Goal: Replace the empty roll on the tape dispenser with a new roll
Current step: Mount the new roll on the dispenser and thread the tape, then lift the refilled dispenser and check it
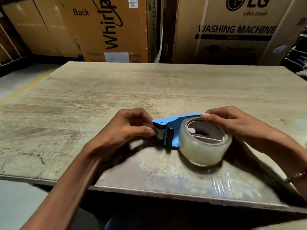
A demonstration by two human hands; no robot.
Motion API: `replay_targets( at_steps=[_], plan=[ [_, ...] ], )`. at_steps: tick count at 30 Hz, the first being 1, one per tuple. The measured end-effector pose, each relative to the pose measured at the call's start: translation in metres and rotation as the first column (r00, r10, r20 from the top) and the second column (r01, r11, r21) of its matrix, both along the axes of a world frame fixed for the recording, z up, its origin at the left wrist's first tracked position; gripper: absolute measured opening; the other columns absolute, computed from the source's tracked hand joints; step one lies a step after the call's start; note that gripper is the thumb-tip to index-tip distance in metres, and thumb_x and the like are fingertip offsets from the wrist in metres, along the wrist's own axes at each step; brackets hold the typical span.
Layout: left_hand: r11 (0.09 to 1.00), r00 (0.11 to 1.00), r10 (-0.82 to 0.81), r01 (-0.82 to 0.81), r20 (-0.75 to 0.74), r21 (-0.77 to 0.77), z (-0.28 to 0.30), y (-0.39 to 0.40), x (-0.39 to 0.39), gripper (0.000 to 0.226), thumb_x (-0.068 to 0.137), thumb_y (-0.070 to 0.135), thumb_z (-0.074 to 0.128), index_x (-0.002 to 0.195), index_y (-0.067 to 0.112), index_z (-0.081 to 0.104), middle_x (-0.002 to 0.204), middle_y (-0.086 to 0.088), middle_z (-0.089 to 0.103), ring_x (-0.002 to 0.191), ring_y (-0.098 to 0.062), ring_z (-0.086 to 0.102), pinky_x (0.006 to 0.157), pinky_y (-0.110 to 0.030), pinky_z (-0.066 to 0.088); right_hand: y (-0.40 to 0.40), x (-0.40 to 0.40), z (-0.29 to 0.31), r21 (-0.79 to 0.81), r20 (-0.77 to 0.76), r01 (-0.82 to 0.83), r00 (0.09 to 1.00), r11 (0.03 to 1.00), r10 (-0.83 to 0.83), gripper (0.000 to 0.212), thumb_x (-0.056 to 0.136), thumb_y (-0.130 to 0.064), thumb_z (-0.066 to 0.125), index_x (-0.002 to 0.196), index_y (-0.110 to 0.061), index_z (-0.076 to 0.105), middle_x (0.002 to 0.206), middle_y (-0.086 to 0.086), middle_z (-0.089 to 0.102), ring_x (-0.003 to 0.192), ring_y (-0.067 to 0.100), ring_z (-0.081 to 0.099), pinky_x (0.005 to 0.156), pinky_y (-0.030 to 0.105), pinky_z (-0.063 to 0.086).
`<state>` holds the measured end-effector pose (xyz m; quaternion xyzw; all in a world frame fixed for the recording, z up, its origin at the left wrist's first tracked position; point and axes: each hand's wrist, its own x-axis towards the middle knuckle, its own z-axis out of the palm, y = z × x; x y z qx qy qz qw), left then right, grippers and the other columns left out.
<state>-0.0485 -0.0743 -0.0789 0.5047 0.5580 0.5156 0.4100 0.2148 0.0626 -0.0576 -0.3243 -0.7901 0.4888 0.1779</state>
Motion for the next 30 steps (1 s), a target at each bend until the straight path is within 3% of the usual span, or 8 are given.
replay_targets(
  at_steps=[8,11,14,18,21,25,28,30],
  plan=[
    [0.99,0.949,-0.101,0.127,0.3,-0.068,0.052,0.032,-0.018,0.011,0.059,0.003,0.077,0.064,0.013,0.076,0.069,-0.003,0.072,0.065,-0.012,0.069,0.063,-0.023,0.055,0.008,-0.011,0.034,-0.508,-0.097,0.041,0.99,0.86,-0.104,0.028,0.089,-0.029,0.06,0.073,-0.013,0.075,0.069,0.005,0.064,0.056,0.011,0.056,0.047,0.018,0.039],
    [0.974,0.923,-0.087,0.158,0.376,-0.161,0.083,0.036,-0.021,0.007,0.06,0.011,0.072,0.064,0.015,0.077,0.067,0.002,0.071,0.063,-0.006,0.067,0.06,-0.017,0.053,-0.005,-0.009,0.051,-0.759,-0.108,0.053,0.973,0.649,-0.205,0.016,0.08,-0.034,0.076,0.074,-0.019,0.075,0.074,0.005,0.066,0.06,0.014,0.062,0.056,0.026,0.045],
    [0.935,0.916,-0.165,0.263,0.365,-0.237,0.115,0.043,-0.024,0.006,0.075,0.007,0.073,0.078,0.011,0.078,0.082,-0.003,0.074,0.08,-0.011,0.07,0.073,-0.021,0.055,-0.016,-0.004,0.073,-0.905,-0.162,-0.008,0.932,0.426,-0.326,0.053,0.046,-0.036,0.098,0.091,-0.013,0.08,0.091,0.007,0.077,0.077,0.018,0.074,0.067,0.029,0.059],
    [0.871,0.877,-0.231,0.379,0.422,-0.311,0.154,0.054,-0.019,0.013,0.091,0.005,0.061,0.095,0.003,0.074,0.094,-0.007,0.073,0.09,-0.017,0.068,0.081,-0.026,0.054,-0.025,0.003,0.112,-0.96,-0.155,-0.04,0.9,0.278,-0.406,0.064,0.041,-0.031,0.102,0.094,-0.004,0.079,0.096,0.015,0.078,0.08,0.024,0.076,0.07,0.032,0.061],
    [0.864,0.848,-0.208,0.393,0.488,-0.315,0.178,0.064,-0.006,0.016,0.095,0.008,0.056,0.099,0.004,0.071,0.088,-0.01,0.071,0.082,-0.018,0.066,0.078,-0.027,0.054,-0.03,0.011,0.134,-0.958,-0.161,-0.037,0.891,0.285,-0.424,0.05,0.055,-0.033,0.098,0.09,-0.003,0.078,0.09,0.015,0.076,0.073,0.025,0.072,0.071,0.032,0.059],
    [0.956,0.965,0.096,-0.021,0.246,-0.292,0.203,0.079,0.008,0.014,0.098,0.013,0.056,0.097,0.01,0.069,0.085,-0.008,0.073,0.078,-0.018,0.064,0.076,-0.027,0.052,-0.029,0.02,0.155,-0.931,-0.135,0.056,0.866,0.361,-0.481,0.03,0.086,-0.03,0.066,0.091,-0.003,0.078,0.09,0.013,0.076,0.072,0.02,0.071,0.069,0.029,0.054],
    [0.855,0.867,0.491,-0.459,0.088,-0.243,0.213,0.071,0.017,0.016,0.097,0.018,0.06,0.084,0.013,0.068,0.067,-0.001,0.067,0.062,-0.016,0.055,0.06,-0.026,0.044,-0.025,0.031,0.159,-0.907,-0.11,0.141,0.829,0.396,-0.548,0.033,0.088,-0.032,0.064,0.105,-0.005,0.075,0.101,0.012,0.076,0.082,0.02,0.07,0.073,0.031,0.049],
    [0.812,0.853,0.519,-0.511,-0.05,-0.283,0.216,0.055,0.034,0.029,0.098,0.028,0.058,0.08,0.007,0.066,0.062,-0.002,0.064,0.057,-0.015,0.053,0.057,-0.028,0.041,-0.022,0.038,0.161,-0.87,-0.095,0.217,0.807,0.442,-0.582,0.03,0.092,-0.032,0.062,0.099,-0.008,0.079,0.1,0.013,0.076,0.079,0.024,0.062,0.069,0.031,0.046]
  ],
)
